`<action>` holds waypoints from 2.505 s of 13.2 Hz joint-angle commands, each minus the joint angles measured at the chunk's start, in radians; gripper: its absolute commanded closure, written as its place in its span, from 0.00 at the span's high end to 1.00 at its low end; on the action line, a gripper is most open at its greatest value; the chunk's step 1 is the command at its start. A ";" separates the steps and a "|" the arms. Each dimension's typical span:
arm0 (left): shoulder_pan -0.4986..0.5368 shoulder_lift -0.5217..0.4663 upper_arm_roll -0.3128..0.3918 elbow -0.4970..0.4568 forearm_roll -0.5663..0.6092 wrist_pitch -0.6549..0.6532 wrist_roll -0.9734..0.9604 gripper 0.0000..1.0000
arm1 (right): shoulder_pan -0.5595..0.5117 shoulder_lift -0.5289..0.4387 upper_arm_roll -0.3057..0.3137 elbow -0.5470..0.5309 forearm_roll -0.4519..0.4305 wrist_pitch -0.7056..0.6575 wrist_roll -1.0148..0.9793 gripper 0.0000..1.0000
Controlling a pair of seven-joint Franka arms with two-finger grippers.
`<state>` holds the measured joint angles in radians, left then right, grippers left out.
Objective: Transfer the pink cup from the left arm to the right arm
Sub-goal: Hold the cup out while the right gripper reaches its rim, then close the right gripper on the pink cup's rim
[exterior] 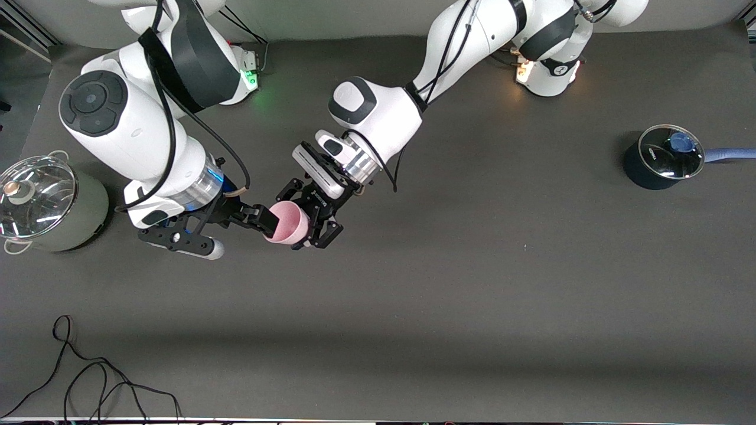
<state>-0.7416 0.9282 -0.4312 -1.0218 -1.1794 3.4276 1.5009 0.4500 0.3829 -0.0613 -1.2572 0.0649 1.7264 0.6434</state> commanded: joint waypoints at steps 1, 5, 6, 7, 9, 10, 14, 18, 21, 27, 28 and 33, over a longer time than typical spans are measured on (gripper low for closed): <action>-0.016 -0.009 0.015 0.003 0.000 0.021 -0.021 0.00 | 0.036 -0.016 -0.006 -0.011 -0.019 -0.013 -0.028 1.00; -0.013 -0.015 0.015 0.002 0.000 0.021 -0.039 0.00 | 0.039 -0.041 -0.009 -0.016 -0.019 -0.076 -0.293 1.00; -0.013 -0.015 0.015 0.002 0.000 0.021 -0.042 0.00 | 0.039 -0.044 -0.009 -0.016 -0.020 -0.079 -0.319 1.00; -0.012 -0.015 0.015 0.003 0.000 0.021 -0.042 0.00 | 0.039 -0.042 -0.011 -0.016 -0.020 -0.076 -0.320 1.00; -0.012 -0.015 0.015 0.006 0.000 0.021 -0.042 0.00 | 0.036 -0.035 -0.012 -0.013 -0.020 -0.067 -0.320 1.00; -0.012 -0.015 0.015 0.006 0.000 0.021 -0.044 0.00 | 0.033 -0.033 -0.012 -0.010 -0.020 -0.065 -0.320 1.00; -0.013 -0.015 0.017 0.005 0.000 0.021 -0.047 0.00 | 0.029 -0.018 -0.017 -0.010 -0.019 -0.021 -0.318 0.89; -0.013 -0.015 0.017 0.005 0.000 0.021 -0.047 0.00 | 0.029 -0.019 -0.017 -0.008 -0.016 -0.021 -0.308 0.47; -0.013 -0.015 0.017 0.005 0.000 0.021 -0.047 0.00 | 0.027 -0.019 -0.017 -0.008 -0.016 -0.021 -0.311 0.20; -0.012 -0.015 0.017 0.003 0.000 0.021 -0.047 0.00 | 0.027 -0.019 -0.017 -0.010 -0.014 -0.021 -0.311 0.25; -0.012 -0.015 0.017 0.003 0.000 0.021 -0.047 0.00 | 0.027 -0.019 -0.017 -0.010 -0.013 -0.019 -0.311 0.28; -0.008 -0.015 0.017 0.003 0.000 0.019 -0.047 0.00 | 0.029 -0.018 -0.017 -0.011 0.009 -0.013 -0.303 0.00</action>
<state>-0.7528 0.9275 -0.4266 -1.0135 -1.1795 3.4287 1.4734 0.4811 0.3713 -0.0710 -1.2574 0.0697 1.7196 0.3460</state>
